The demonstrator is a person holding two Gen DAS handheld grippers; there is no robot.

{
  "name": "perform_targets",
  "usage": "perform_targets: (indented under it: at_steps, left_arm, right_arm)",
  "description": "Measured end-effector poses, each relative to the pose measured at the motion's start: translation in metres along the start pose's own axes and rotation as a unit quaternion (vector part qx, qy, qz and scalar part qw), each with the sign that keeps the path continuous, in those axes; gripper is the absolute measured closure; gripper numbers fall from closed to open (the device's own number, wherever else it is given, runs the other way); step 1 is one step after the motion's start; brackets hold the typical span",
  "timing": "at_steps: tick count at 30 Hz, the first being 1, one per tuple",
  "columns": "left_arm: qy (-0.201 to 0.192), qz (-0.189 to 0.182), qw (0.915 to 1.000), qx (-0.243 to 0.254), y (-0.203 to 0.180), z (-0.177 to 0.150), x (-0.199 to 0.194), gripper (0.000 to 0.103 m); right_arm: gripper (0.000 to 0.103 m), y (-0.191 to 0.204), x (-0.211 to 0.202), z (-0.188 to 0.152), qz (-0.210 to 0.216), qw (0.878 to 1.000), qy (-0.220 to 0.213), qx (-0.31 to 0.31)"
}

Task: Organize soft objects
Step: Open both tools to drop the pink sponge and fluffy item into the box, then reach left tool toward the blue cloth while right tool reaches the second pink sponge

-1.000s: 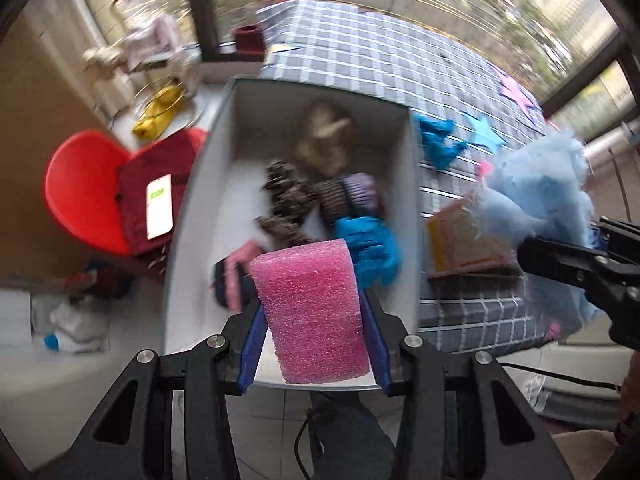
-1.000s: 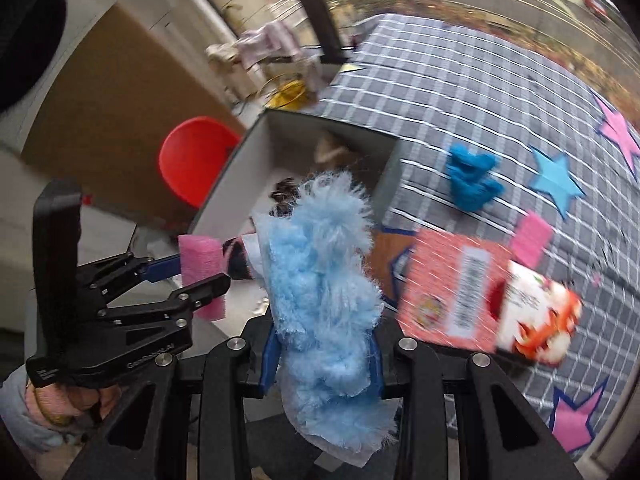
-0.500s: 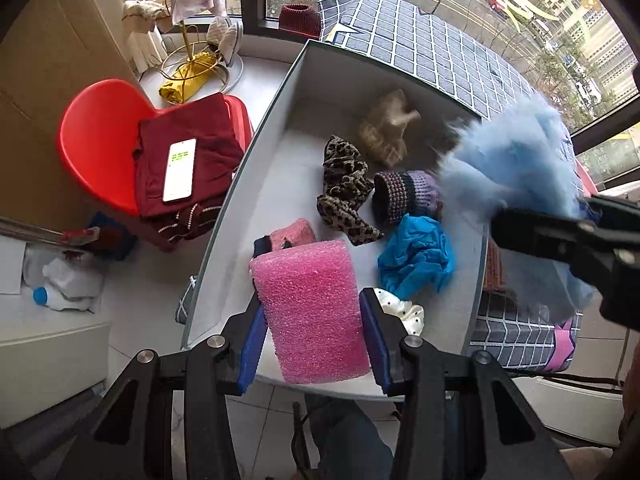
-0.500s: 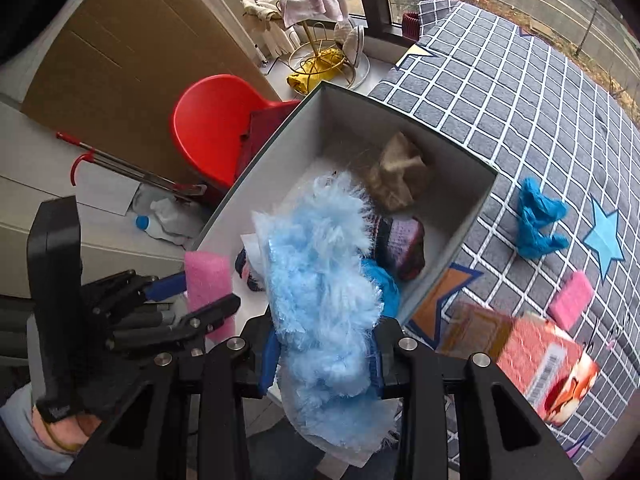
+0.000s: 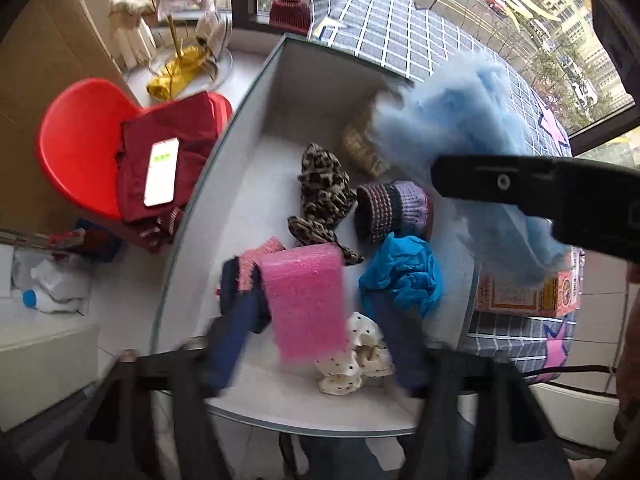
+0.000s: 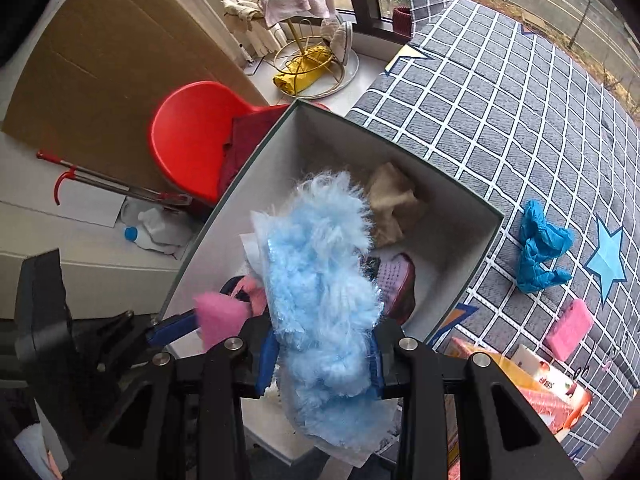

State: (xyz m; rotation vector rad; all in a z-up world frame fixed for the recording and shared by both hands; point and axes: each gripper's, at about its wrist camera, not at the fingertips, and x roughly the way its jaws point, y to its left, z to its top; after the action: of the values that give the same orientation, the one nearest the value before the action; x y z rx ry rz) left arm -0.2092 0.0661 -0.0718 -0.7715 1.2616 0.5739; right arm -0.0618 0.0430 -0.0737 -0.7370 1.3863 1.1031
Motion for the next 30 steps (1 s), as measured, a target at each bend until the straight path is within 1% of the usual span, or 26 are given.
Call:
perform_targets:
  at_steps: [2,3,4,5,6,7,8,10,11,12,13,14,15,17,18,19,20,21,22,24,26,29,30]
  left_arm:
    - [0.005,-0.008,0.9999,-0.011,0.003,0.000,0.003,0.020]
    - [0.003,-0.006,0.9999,-0.013,0.004,-0.001,0.003,0.017]
    - [0.001,-0.001,0.9999,-0.013,0.004,-0.002,0.003,0.011]
    - [-0.004,0.000,0.9999,-0.016,0.005,-0.003,0.002,0.010]
    - [-0.008,-0.003,0.9998,-0.018,0.006,-0.004,0.001,0.004]
    - [-0.014,-0.008,0.9997,-0.019,0.006,-0.004,-0.001,0.001]
    - [-0.030,-0.010,0.9993,-0.018,0.006,-0.006,-0.007,0.001]
    - [-0.068,0.000,0.9977,-0.009,0.003,-0.008,-0.021,0.001]
    - [-0.105,0.014,0.9943,0.002,-0.001,-0.010,-0.037,0.001]
    - [-0.137,0.019,0.9904,0.009,-0.005,-0.013,-0.050,0.001]
    - [-0.172,0.025,0.9847,0.016,-0.008,-0.016,-0.066,0.001]
    - [-0.220,0.034,0.9746,0.021,-0.012,-0.021,-0.089,0.001]
    - [-0.249,0.046,0.9671,0.021,-0.015,-0.024,-0.104,0.001]
    - [-0.287,0.077,0.9548,0.005,-0.017,-0.026,-0.132,0.000]
    - [-0.289,0.080,0.9539,-0.005,-0.017,-0.023,-0.139,0.000]
    - [-0.286,0.073,0.9554,-0.014,-0.016,-0.019,-0.144,0.000]
    - [-0.275,0.045,0.9602,-0.018,-0.014,-0.015,-0.147,0.000]
    - [-0.268,0.018,0.9632,-0.018,-0.013,-0.010,-0.149,0.000]
    - [-0.269,0.004,0.9631,-0.018,-0.013,-0.008,-0.151,0.000]
    - [-0.296,-0.003,0.9551,-0.006,-0.021,-0.011,-0.163,0.000]
    - [-0.318,0.002,0.9477,0.022,-0.032,-0.013,-0.176,0.000]
    - [-0.338,0.005,0.9398,0.052,-0.050,-0.010,-0.191,0.000]
    - [-0.341,0.005,0.9381,0.058,-0.055,-0.009,-0.194,0.000]
  right_arm:
    - [0.031,-0.004,0.001,0.002,0.003,1.000,0.000,0.010]
    - [0.026,-0.006,0.001,0.003,0.006,1.000,0.000,0.013]
    - [0.023,-0.008,0.000,0.004,0.009,1.000,-0.004,0.017]
    - [0.022,-0.009,-0.002,0.006,0.007,1.000,-0.008,0.017]
    - [0.022,-0.010,-0.004,0.006,0.004,1.000,-0.011,0.016]
    - [0.013,-0.010,-0.005,0.007,0.000,1.000,-0.013,0.016]
    - [0.000,-0.012,-0.008,0.007,-0.005,1.000,-0.017,0.018]
    - [0.000,-0.016,-0.014,0.007,-0.004,0.999,-0.027,0.025]
    - [0.000,-0.017,-0.018,0.007,0.000,0.999,-0.032,0.030]
    - [0.000,-0.020,-0.022,0.006,0.004,0.999,-0.038,0.034]
    - [0.000,-0.022,-0.028,0.004,0.005,0.998,-0.046,0.038]
    - [0.000,-0.023,-0.033,0.004,0.005,0.998,-0.051,0.039]
    - [0.000,-0.025,-0.040,0.003,0.005,0.997,-0.060,0.041]
    - [0.000,-0.027,-0.057,0.002,0.005,0.995,-0.084,0.045]
    - [0.000,-0.027,-0.069,0.000,0.004,0.994,-0.103,0.047]
    - [0.000,-0.028,-0.078,-0.001,0.005,0.992,-0.118,0.048]
    - [0.000,-0.029,-0.090,-0.004,0.007,0.989,-0.140,0.049]
    - [0.000,-0.029,-0.103,-0.006,0.008,0.985,-0.164,0.049]
    - [0.000,-0.028,-0.114,-0.009,0.007,0.981,-0.186,0.047]
    - [0.000,-0.026,-0.131,-0.014,0.001,0.976,-0.215,0.043]
    - [0.000,-0.026,-0.148,-0.019,-0.007,0.970,-0.241,0.041]
    - [0.000,-0.027,-0.178,-0.028,-0.020,0.956,-0.291,0.041]
    - [0.000,-0.028,-0.191,-0.033,-0.029,0.948,-0.313,0.041]
